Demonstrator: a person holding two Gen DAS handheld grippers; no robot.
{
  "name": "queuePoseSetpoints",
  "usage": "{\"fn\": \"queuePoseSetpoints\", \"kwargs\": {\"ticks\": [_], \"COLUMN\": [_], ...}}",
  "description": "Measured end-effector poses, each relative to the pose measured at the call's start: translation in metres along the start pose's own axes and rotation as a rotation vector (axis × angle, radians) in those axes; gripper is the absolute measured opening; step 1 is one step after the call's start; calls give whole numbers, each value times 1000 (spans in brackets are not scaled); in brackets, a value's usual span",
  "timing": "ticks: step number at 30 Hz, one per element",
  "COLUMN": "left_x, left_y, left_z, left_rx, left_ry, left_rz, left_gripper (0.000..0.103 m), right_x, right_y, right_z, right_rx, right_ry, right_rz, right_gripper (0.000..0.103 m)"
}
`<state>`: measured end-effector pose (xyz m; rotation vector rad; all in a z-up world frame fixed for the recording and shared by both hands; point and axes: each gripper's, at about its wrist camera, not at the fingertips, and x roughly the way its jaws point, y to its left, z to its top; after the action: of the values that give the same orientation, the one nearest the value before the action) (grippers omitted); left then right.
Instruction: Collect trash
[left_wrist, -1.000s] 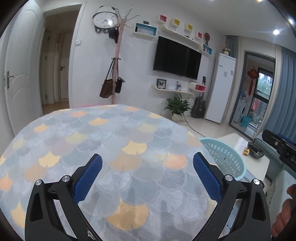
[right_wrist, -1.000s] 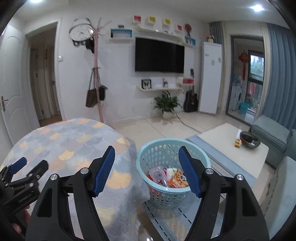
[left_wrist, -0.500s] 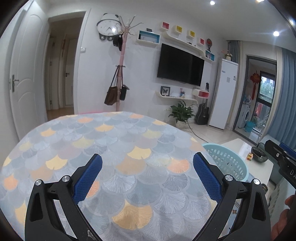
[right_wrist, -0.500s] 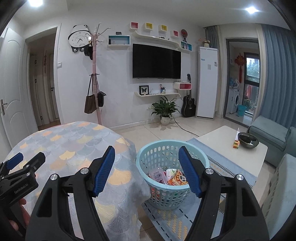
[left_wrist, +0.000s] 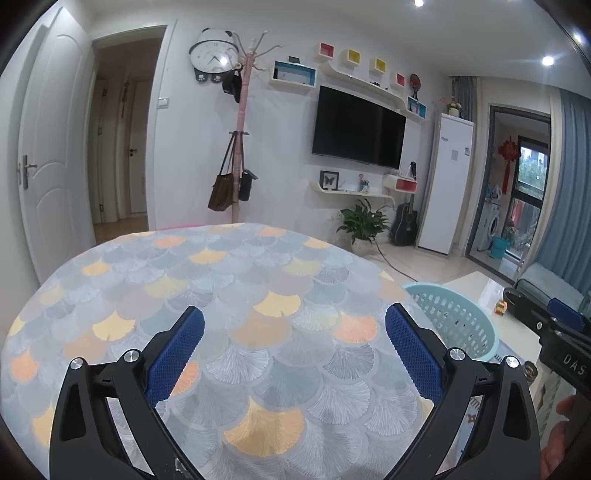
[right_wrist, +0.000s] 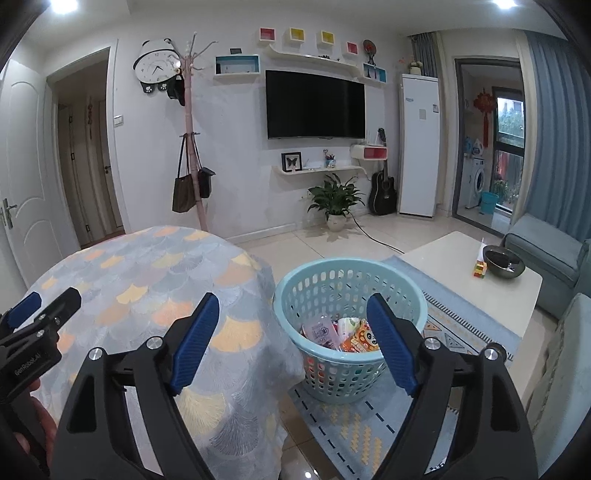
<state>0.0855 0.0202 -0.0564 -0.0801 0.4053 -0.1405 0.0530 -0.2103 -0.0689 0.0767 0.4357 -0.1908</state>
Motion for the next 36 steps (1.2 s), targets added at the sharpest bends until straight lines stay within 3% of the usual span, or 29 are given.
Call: {"fn": "queuePoseSetpoints", "kwargs": {"ticks": [15, 23, 36], "left_x": [2, -1, 1], "left_y": [-1, 0, 1], "left_z": [-2, -1, 0], "left_rx": [1, -8, -9], "left_ry": [0, 10, 8], "left_rz": [-21, -22, -25], "left_gripper": [95, 95, 95], "right_x": [-14, -19, -16], "right_y": [3, -1, 5], "right_z": [3, 8, 9], "right_rx": [1, 19, 14], "right_ry": [-57, -60, -48], "right_rz": [4, 22, 39], "right_gripper": [80, 87, 89]}}
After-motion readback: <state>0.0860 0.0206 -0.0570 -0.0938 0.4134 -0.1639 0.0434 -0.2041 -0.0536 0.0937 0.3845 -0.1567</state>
